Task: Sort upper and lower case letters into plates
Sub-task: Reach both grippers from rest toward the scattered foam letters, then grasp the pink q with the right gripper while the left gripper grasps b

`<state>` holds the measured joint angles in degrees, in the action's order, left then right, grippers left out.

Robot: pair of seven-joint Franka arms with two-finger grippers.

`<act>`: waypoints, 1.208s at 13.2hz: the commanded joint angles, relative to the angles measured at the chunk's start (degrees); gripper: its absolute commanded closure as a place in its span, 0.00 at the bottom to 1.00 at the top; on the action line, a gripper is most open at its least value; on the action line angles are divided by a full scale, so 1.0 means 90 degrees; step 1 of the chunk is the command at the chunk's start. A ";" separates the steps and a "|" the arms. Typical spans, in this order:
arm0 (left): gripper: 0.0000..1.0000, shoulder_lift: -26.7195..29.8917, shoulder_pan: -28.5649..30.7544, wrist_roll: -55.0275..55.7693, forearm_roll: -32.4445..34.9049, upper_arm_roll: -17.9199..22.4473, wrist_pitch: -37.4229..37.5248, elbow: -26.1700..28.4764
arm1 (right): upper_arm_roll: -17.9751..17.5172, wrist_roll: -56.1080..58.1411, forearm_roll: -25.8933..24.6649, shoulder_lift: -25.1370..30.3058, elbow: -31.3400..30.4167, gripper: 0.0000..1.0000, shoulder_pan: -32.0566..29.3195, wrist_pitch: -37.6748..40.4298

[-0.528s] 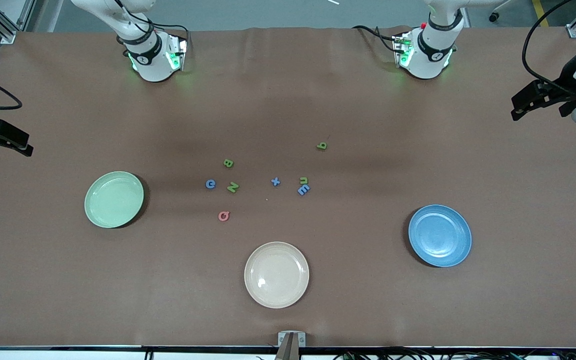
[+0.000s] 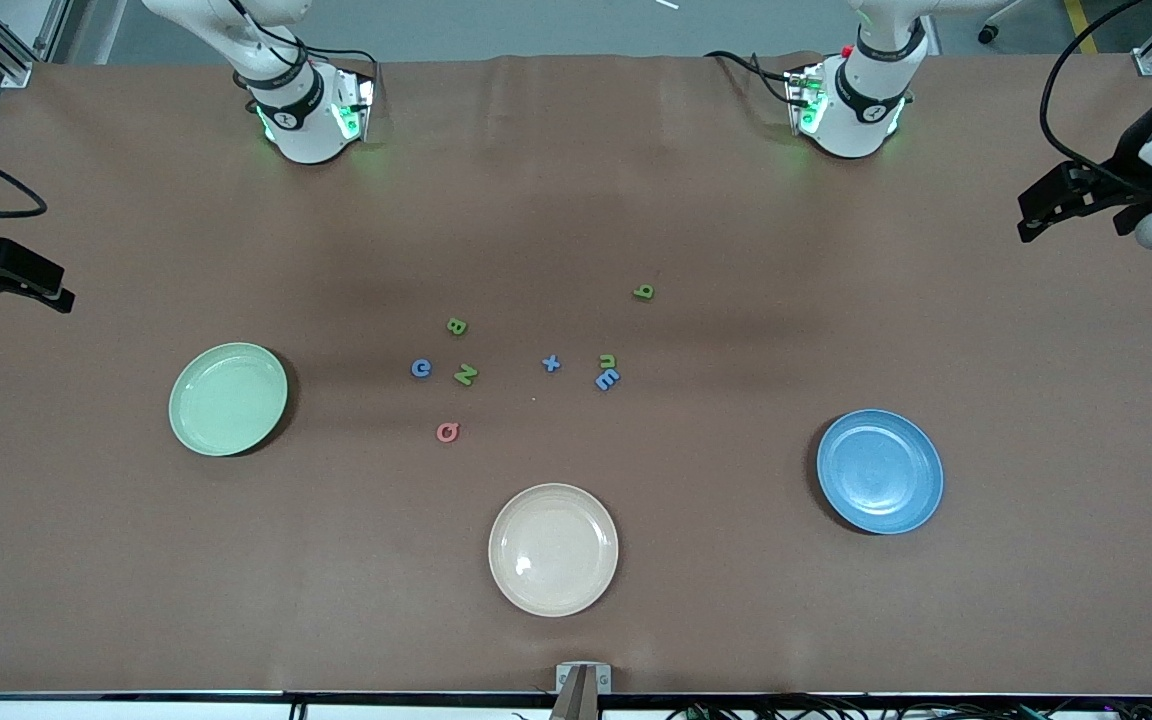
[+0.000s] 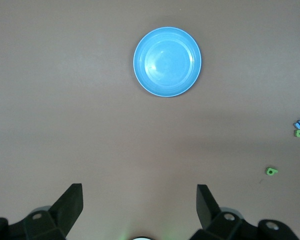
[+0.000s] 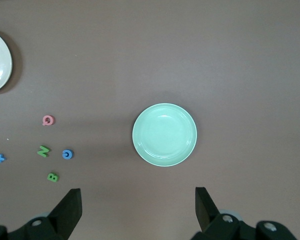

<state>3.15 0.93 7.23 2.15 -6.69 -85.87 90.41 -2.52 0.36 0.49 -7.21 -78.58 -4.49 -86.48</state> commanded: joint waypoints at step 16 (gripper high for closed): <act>0.00 -0.1024 -0.0044 0.1335 -0.0161 -0.2282 -0.1981 0.1506 | -0.0120 -0.1260 0.0102 -0.1795 -0.0800 0.03 0.2159 -0.1533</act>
<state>-7.76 0.02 18.52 1.54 -25.45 -100.33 100.05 -4.07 -9.10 1.50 -20.81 -85.85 13.73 -99.70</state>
